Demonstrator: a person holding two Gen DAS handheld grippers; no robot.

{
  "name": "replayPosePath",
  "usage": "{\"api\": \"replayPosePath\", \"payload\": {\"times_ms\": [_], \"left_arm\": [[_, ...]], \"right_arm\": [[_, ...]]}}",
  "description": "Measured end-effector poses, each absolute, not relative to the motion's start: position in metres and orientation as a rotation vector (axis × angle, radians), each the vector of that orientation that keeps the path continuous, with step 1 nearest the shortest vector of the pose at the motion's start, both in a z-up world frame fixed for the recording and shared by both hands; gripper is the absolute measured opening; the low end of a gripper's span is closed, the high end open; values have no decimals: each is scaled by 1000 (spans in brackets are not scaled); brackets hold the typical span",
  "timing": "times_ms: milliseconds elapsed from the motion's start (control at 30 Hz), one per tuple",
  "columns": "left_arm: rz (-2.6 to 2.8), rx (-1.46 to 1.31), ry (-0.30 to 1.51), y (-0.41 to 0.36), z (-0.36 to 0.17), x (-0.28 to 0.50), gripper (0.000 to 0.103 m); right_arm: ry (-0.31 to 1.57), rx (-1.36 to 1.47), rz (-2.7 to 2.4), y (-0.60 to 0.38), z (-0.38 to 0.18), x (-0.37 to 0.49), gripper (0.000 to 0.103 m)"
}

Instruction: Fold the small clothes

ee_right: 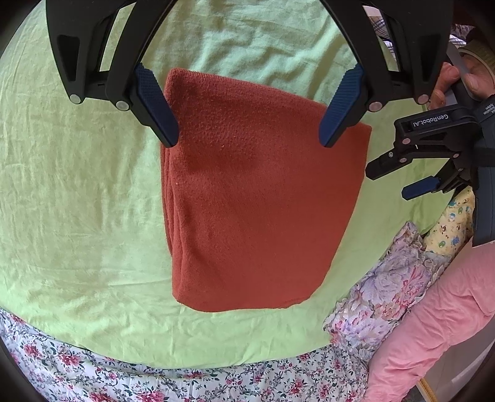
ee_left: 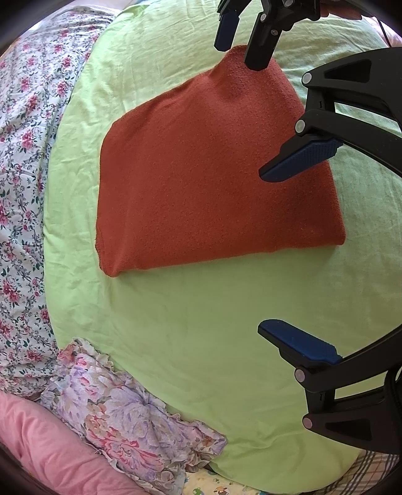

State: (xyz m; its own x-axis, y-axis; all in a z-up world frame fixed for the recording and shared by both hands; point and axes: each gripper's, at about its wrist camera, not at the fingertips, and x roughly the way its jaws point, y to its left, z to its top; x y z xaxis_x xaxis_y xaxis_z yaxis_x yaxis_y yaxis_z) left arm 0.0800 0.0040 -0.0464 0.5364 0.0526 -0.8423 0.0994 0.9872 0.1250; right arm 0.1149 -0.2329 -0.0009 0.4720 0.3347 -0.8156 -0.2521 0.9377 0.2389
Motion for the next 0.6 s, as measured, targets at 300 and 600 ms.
{"api": "replayPosePath", "payload": {"times_ms": [300, 600], "left_arm": [[-29, 157, 1001, 4, -45, 80, 91], [-20, 159, 999, 1, -44, 76, 91]], "right_arm": [[1012, 90, 368, -230, 0, 116, 92], [1013, 91, 374, -230, -1, 118, 92]]}}
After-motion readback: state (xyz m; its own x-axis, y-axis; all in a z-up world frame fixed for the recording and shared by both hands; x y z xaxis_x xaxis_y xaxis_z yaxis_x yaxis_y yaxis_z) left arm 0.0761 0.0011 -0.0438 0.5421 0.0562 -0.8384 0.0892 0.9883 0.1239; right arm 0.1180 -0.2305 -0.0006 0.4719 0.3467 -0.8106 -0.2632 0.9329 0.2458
